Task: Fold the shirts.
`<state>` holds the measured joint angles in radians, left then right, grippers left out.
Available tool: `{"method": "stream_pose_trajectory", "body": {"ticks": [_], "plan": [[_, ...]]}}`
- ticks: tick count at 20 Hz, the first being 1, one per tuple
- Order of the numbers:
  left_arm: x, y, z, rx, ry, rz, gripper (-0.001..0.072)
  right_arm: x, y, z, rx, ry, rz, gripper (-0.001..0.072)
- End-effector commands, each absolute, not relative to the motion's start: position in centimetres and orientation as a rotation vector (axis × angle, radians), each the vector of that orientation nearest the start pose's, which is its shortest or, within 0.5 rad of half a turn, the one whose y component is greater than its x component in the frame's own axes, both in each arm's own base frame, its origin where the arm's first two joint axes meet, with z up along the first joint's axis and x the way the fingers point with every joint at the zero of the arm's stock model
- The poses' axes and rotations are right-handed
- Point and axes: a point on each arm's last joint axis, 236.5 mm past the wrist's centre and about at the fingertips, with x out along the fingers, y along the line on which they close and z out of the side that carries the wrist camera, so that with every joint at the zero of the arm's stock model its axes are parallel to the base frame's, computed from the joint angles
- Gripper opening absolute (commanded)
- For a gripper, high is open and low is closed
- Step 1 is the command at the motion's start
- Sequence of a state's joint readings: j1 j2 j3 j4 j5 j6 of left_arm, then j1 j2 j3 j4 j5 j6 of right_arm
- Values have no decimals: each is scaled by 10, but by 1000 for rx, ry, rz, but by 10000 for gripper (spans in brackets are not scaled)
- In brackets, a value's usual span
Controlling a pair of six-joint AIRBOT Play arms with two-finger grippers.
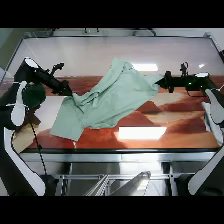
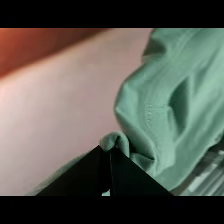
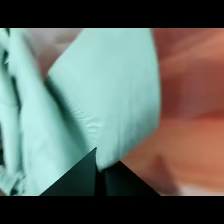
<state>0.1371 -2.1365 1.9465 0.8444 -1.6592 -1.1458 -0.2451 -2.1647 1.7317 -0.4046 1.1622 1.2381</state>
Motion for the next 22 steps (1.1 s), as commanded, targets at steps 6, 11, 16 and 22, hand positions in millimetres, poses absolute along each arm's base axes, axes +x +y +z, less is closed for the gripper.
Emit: {"method": "stream_pose_trajectory", "body": {"ticks": [6,11,16,22], "plan": [[461,-135,289,-821,517,-1482,19,547,64,247,803,502,900,18],[348,-130,487,-504,16,-1413,19,430,40,486,382,-28,725,18],[327,-95,489,-385,41,-1093,20,397,21,525,208,-135,515,18],[390,-38,308,-517,447,-787,20,495,-28,360,370,318,409,18]]}}
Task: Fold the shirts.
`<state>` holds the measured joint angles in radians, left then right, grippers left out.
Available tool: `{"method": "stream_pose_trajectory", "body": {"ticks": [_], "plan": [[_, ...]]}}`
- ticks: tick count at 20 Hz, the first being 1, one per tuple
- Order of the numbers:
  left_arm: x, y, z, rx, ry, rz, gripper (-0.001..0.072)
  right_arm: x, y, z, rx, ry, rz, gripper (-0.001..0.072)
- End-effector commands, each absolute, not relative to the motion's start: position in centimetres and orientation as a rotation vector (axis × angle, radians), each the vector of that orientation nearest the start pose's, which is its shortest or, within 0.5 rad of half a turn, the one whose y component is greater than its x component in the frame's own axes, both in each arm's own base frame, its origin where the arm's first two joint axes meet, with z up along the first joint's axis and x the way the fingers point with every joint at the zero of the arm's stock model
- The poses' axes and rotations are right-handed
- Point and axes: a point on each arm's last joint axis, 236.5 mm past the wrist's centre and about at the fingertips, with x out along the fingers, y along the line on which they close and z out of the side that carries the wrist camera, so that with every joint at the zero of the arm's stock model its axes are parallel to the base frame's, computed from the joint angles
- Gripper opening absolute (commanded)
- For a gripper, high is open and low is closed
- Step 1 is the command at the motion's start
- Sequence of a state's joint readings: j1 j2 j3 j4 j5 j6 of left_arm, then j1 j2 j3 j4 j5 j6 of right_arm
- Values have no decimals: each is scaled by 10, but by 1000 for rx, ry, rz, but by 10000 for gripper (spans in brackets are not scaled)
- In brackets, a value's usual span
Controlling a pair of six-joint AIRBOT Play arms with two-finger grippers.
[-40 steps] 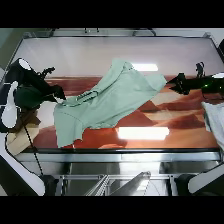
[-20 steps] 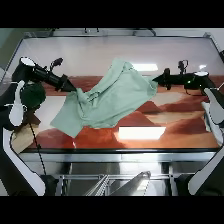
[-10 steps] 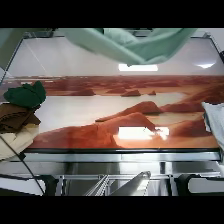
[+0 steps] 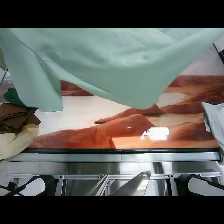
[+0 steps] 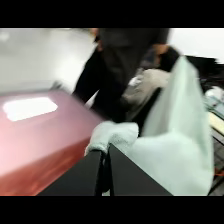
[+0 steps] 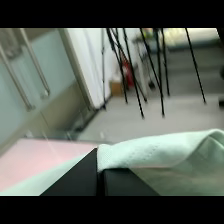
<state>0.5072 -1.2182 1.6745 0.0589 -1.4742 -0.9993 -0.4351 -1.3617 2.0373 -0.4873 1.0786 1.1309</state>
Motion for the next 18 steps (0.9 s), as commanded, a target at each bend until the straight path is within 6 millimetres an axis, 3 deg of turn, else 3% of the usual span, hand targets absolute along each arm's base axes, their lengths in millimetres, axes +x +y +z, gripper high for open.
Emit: {"method": "stream_pose_trajectory", "body": {"ticks": [1,5,8,9,10,11,13,14,15,16,18], "plan": [[394,-38,277,-554,492,-796,20,510,-24,318,412,418,437,18],[406,-50,153,-663,706,-800,19,555,21,161,502,769,545,19],[404,-63,66,-771,873,-788,20,566,62,45,560,1013,586,47],[401,-67,41,-811,920,-788,20,566,71,14,587,1074,585,263],[400,-69,19,-850,958,-774,19,565,77,-12,624,1130,578,399],[400,-67,-2,-883,989,-752,19,562,79,-29,646,1165,580,347],[408,-53,-25,-937,1012,-719,24,556,68,-39,674,1200,575,347],[414,-43,-28,-952,1006,-714,229,552,61,-33,686,1206,583,347],[424,-29,-27,-970,994,-703,514,546,52,-26,694,1212,591,346],[433,-15,-25,-983,979,-685,717,538,42,-16,694,1218,600,346],[453,12,-16,-959,928,-660,713,521,29,1,680,1243,626,345]]}}
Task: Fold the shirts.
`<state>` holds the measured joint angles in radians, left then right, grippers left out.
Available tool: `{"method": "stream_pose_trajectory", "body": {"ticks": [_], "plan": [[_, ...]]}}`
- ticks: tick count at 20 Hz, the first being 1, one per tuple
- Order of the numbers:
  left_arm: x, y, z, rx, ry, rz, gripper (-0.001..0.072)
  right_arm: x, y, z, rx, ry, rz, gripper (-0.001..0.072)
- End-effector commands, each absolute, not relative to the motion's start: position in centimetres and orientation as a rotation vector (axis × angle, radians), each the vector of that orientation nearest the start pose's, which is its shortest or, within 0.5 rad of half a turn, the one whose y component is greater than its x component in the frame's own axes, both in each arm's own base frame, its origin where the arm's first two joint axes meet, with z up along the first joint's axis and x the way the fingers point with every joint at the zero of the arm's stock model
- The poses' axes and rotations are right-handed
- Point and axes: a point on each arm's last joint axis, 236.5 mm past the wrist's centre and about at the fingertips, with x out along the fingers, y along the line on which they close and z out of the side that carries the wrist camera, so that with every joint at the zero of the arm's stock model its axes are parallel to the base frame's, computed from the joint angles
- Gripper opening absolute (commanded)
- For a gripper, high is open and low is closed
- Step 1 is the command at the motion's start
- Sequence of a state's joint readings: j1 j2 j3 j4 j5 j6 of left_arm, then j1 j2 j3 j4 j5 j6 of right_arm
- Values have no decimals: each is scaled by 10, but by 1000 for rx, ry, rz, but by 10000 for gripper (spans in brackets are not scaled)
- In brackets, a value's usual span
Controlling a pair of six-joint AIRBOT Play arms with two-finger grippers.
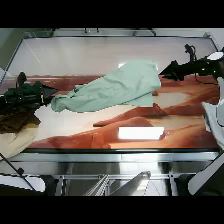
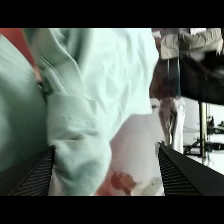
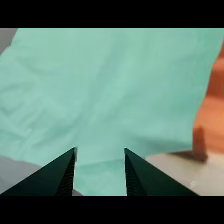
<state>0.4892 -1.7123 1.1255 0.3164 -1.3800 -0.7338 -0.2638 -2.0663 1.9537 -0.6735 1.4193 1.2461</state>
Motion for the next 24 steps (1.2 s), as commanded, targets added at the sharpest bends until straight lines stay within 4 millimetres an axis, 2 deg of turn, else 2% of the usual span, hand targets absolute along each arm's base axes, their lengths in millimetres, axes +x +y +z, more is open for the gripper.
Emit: {"method": "stream_pose_trajectory", "body": {"ticks": [1,3,4,6,8,10,11,12,15,18,20,22,23,24], "plan": [[457,18,-12,-960,920,-661,713,511,26,4,678,1268,642,345],[457,20,-6,-988,939,-699,714,490,28,-1,691,1345,645,344],[452,19,-10,-987,978,-707,713,480,31,-7,707,1378,645,343],[432,24,-39,-910,1135,-649,714,456,39,-24,744,1437,649,262],[413,30,-62,-837,1260,-596,714,439,41,-46,791,1451,606,263],[401,34,-71,-822,1329,-569,713,430,43,-66,812,1440,553,293],[397,31,-71,-821,1346,-581,713,426,46,-74,839,1434,527,414],[394,26,-69,-821,1359,-602,713,424,54,-79,870,1425,536,457],[390,1,-66,-792,1401,-668,712,422,85,-96,942,1402,554,458],[394,-23,-70,-733,1424,-698,712,422,120,-114,925,1431,561,456],[396,-33,-78,-672,1441,-691,712,433,141,-115,953,1393,568,373],[397,-40,-83,-635,1448,-688,694,446,147,-110,991,1342,559,351],[397,-42,-83,-631,1450,-690,684,449,147,-105,1005,1324,572,187],[397,-42,-84,-627,1452,-692,476,450,145,-102,1010,1317,575,127]]}}
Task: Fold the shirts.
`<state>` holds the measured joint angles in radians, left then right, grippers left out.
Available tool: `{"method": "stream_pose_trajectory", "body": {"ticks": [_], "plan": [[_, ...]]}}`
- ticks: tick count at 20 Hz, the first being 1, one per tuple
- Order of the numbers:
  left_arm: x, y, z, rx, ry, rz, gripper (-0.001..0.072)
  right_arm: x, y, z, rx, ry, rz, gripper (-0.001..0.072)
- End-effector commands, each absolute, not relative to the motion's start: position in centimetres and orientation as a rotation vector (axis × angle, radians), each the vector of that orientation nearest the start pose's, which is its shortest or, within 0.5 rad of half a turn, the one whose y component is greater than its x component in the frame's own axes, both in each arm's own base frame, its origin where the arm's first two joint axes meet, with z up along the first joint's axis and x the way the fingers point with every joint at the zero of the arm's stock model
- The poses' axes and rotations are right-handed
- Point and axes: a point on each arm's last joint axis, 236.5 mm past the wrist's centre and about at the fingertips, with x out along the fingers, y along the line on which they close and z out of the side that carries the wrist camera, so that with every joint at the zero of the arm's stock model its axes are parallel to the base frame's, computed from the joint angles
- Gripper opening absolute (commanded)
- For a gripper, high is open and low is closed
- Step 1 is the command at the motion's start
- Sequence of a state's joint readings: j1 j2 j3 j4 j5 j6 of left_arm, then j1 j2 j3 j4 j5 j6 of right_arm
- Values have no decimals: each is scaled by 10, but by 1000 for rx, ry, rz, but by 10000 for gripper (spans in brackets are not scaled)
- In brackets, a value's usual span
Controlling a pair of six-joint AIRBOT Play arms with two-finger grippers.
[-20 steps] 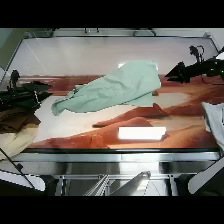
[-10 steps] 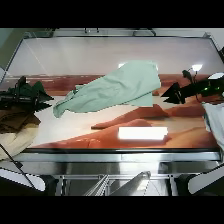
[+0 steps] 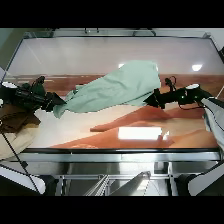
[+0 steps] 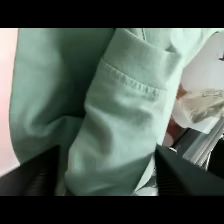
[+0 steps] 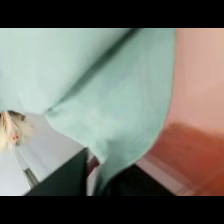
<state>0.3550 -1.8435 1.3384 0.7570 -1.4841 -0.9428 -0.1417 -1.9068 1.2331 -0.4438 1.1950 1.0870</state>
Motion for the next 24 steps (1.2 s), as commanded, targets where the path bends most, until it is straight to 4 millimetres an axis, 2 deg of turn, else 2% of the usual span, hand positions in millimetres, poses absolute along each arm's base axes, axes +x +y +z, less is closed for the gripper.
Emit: {"method": "stream_pose_trajectory", "body": {"ticks": [1,2,5,6,8,9,10,11,12,13,14,15,16,17,18,20,21,22,24], "plan": [[396,-43,-83,-629,1455,-695,177,451,141,-98,1005,1308,576,70],[395,-42,-83,-630,1457,-699,0,452,140,-91,999,1296,587,20],[389,-43,-76,-660,1468,-726,19,456,125,-57,946,1230,601,19],[388,-44,-70,-683,1462,-742,19,457,118,-38,932,1196,609,18],[390,-50,-38,-762,1396,-818,19,454,103,10,902,1113,641,18],[395,-54,-8,-818,1313,-883,18,452,97,39,880,1056,657,18],[402,-60,39,-892,1171,-982,19,449,91,74,841,975,681,18],[406,-63,101,-944,969,-1118,19,445,86,120,803,857,712,18],[404,-61,167,-987,749,-1242,19,439,80,175,766,708,741,18],[396,-51,238,-1025,503,-1343,19,429,74,230,726,555,769,18],[384,-38,298,-1040,291,-1390,19,414,67,285,677,400,781,18],[366,-23,353,-1048,96,-1425,18,394,57,340,617,244,772,18],[346,-11,395,-1044,-54,-1447,18,370,49,388,531,106,739,18],[322,-4,431,-1042,-158,-1468,18,347,44,425,437,-4,685,18],[300,-3,459,-1029,-222,-1493,17,322,39,461,350,-115,613,18],[254,-11,508,-947,-310,-1545,17,273,40,518,179,-309,476,18],[231,-19,532,-901,-352,-1552,18,251,42,538,110,-381,409,18],[216,-28,551,-866,-368,-1534,18,236,43,550,50,-421,338,18],[203,-49,568,-798,-321,-1476,18,223,47,553,-10,-433,286,18]]}}
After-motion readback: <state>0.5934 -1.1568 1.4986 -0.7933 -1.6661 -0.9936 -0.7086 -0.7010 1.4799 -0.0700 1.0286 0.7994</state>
